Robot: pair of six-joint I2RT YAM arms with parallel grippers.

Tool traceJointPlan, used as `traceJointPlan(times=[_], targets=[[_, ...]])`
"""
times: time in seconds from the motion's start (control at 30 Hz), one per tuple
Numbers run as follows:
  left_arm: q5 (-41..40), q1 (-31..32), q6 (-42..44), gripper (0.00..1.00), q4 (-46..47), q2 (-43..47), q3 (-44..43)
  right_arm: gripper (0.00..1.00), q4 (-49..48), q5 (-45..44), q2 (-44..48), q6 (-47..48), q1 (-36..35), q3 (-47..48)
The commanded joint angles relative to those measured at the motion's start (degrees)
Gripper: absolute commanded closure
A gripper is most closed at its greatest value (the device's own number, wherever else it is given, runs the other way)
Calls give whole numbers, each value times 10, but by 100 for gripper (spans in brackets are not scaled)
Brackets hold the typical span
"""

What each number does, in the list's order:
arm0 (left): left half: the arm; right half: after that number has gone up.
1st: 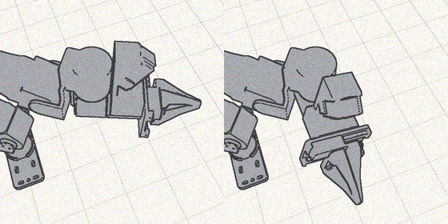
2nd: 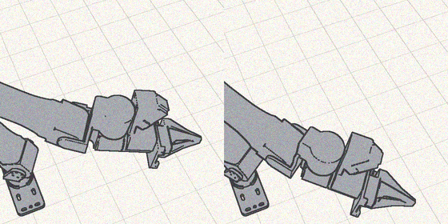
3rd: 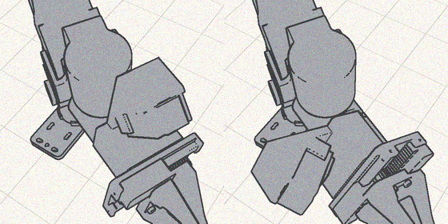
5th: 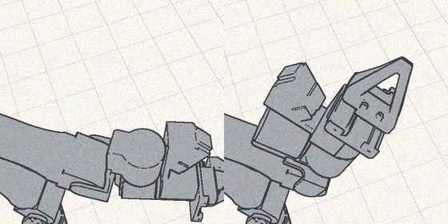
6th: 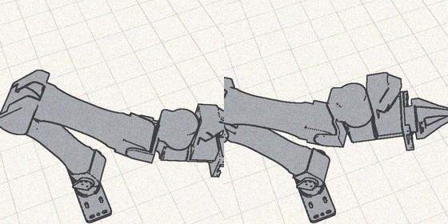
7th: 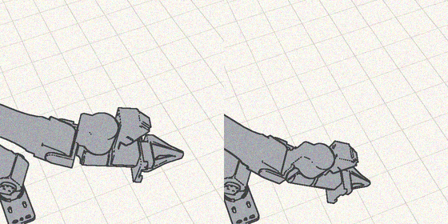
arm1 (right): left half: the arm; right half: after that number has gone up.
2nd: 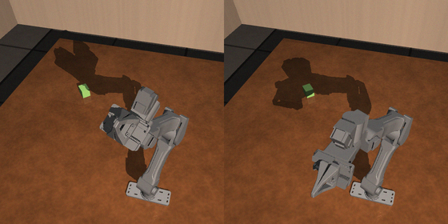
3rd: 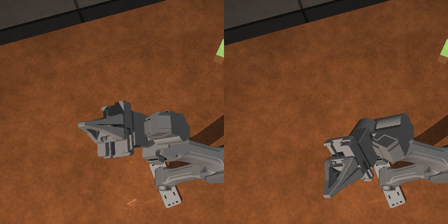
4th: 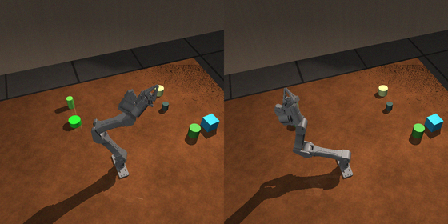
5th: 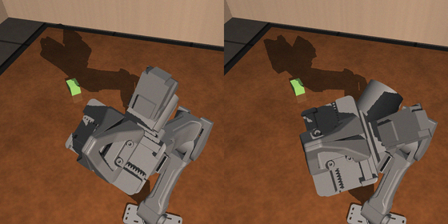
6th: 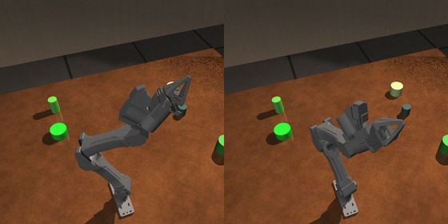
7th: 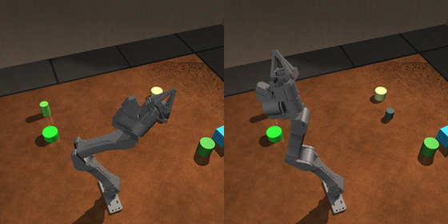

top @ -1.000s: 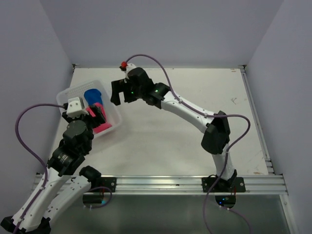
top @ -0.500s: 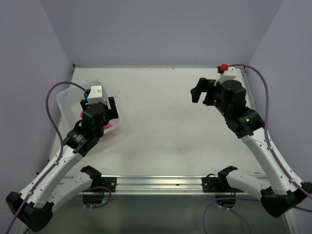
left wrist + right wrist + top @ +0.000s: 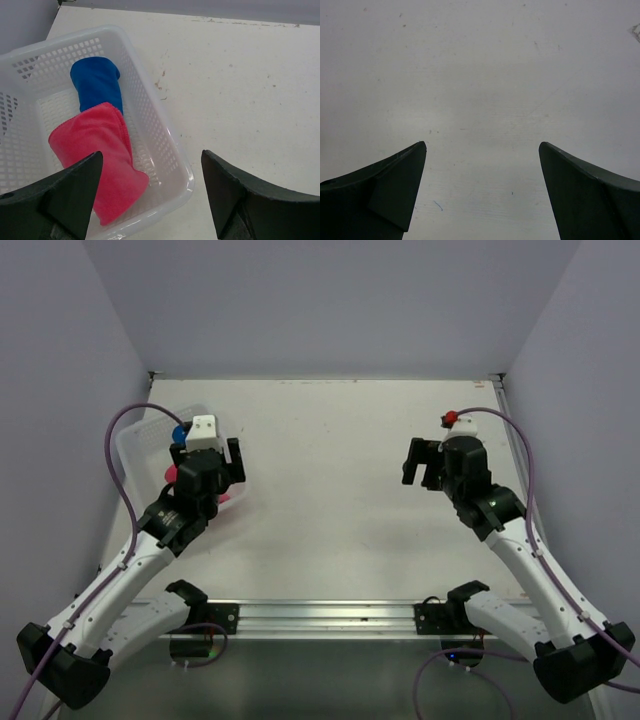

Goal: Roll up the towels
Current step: Place the rolled towel into the container

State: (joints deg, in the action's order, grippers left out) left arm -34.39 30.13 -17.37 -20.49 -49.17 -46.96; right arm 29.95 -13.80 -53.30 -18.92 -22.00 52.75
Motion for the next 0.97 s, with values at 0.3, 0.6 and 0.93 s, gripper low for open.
traceJointPlan(times=[0.3, 0.6, 0.93], targets=[[-30, -6, 22, 15, 32, 5, 2, 1, -18, -31, -43, -48, 2, 23], [-20, -11, 22, 14, 29, -3, -2, 1, -30, -30, -53, -53, 2, 11], [-8, -22, 23, 12, 30, -10, -3, 1, 5, -27, -97, -52, 2, 35]])
